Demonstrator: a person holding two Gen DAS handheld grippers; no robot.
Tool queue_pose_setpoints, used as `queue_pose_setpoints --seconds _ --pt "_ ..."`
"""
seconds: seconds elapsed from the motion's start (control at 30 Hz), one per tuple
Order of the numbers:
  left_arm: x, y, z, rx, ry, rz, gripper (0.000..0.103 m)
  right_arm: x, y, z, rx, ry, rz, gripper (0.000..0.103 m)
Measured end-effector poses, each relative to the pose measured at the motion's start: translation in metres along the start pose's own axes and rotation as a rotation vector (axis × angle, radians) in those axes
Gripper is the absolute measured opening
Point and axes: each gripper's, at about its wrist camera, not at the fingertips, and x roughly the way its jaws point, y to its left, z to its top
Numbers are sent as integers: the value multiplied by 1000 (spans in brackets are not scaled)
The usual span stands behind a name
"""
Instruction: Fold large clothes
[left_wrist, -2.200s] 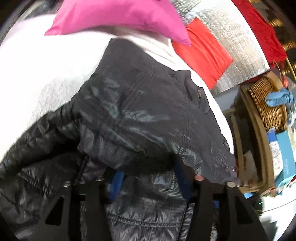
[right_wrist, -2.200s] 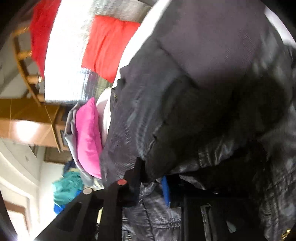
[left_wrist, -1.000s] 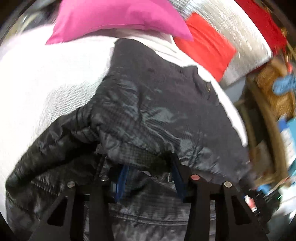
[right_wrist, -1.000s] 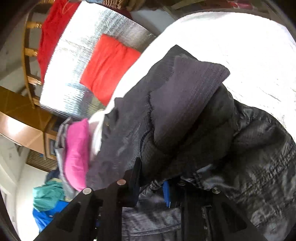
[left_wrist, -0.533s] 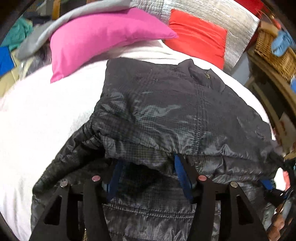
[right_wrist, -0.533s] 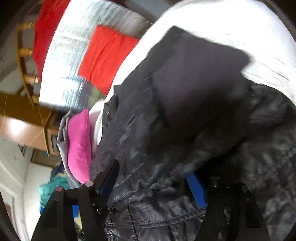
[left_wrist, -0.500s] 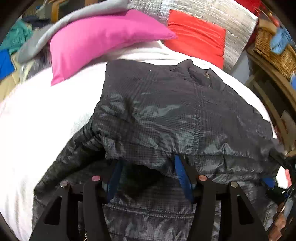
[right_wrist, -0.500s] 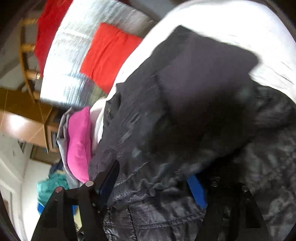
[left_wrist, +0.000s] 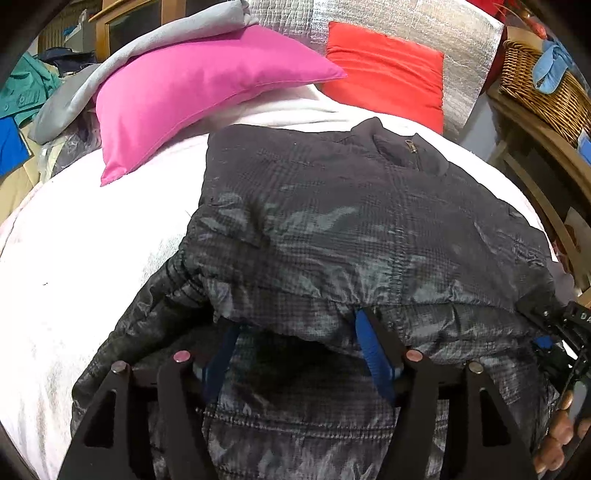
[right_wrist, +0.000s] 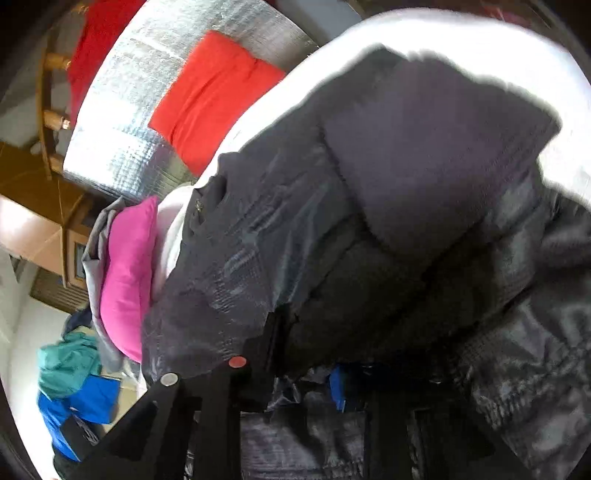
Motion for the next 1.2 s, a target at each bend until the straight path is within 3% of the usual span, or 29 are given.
queue_pose_setpoints --seconds 0.1,0.17,0.23,0.5,0.67,0.8,1.03,1.2 --pt "1 0 0 1 -2 3 67 -6 6 1 -25 22 -6 34" --pt "0 -1 0 -3 2 5 67 -11 6 -2 -40 48 4 55" --pt "-2 -1 -1 -9 13 1 67 -19 9 -6 -74 71 15 66" --pt "-38 5 -27 31 21 -26 67 -96 12 -29 -251 -39 1 66" --pt "-83 21 -58 76 -41 -32 67 -160 -18 -55 -284 -113 -27 68" --pt "-106 35 -90 119 -79 28 67 -199 -51 -74 -257 -148 -51 68" --pt "-134 63 -145 172 -95 143 67 -232 -103 -104 -192 -126 -78 68" --pt "-147 89 -177 139 -83 164 68 -235 -126 -128 -170 -60 -87 68"
